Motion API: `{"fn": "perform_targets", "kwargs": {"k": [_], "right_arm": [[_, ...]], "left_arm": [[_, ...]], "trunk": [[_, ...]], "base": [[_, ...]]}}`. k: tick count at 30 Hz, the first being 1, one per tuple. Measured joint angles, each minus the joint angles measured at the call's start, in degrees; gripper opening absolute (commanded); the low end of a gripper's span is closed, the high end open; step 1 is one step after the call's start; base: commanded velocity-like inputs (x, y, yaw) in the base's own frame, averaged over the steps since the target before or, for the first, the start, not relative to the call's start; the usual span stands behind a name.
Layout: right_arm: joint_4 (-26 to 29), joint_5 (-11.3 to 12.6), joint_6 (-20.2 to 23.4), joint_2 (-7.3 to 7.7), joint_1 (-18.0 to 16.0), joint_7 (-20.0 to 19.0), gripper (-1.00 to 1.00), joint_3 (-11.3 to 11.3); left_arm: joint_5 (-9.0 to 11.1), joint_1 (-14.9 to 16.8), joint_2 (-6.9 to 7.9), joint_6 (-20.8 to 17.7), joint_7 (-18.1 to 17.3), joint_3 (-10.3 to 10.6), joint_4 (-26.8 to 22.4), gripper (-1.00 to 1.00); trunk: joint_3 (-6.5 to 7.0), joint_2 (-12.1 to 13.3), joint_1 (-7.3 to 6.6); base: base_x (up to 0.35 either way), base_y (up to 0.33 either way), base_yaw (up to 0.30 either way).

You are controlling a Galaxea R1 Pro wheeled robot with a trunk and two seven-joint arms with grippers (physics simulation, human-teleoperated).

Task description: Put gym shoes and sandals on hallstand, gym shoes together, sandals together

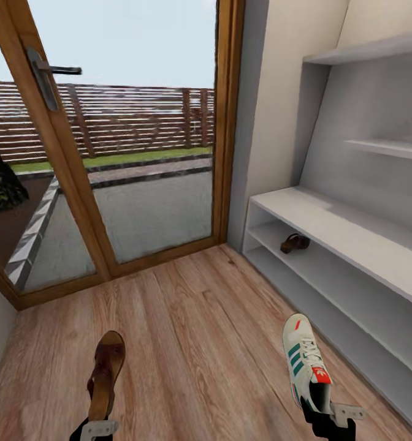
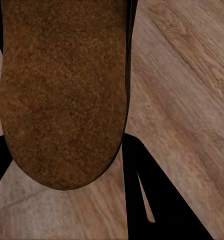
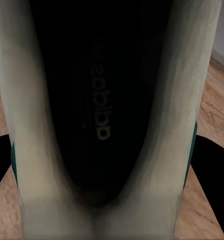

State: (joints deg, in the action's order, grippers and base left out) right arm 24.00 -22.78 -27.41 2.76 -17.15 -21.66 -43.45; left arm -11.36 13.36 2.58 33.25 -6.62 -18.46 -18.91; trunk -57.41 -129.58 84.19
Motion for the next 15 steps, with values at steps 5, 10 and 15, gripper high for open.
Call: {"fn": "perform_targets", "kwargs": {"k": [5,10,15], "right_arm": [[-0.04,-0.02,0.00,0.00,0.00,0.00,-1.00,0.00],[-0.08,-0.04,0.00,0.00,0.00,0.00,-1.00,0.00],[-0.09,-0.05,0.00,0.00,0.00,0.00,-1.00,0.00]], "left_arm": [[0.05,-0.01,0.00,0.00,-0.01,0.00,0.00,-1.00],[0.06,-0.03,0.00,0.00,-0.03,0.00,0.00,-1.00],[0.06,-0.02,0.00,0.00,0.03,0.00,0.00,-1.00]], "trunk": [[0.00,0.00,0.01],[0.00,0.00,0.01],[0.00,0.00,0.01]], "base": [[0.221,0.271,-0.267],[0.185,0.291,-0.267],[0.176,0.296,-0.267]]}}
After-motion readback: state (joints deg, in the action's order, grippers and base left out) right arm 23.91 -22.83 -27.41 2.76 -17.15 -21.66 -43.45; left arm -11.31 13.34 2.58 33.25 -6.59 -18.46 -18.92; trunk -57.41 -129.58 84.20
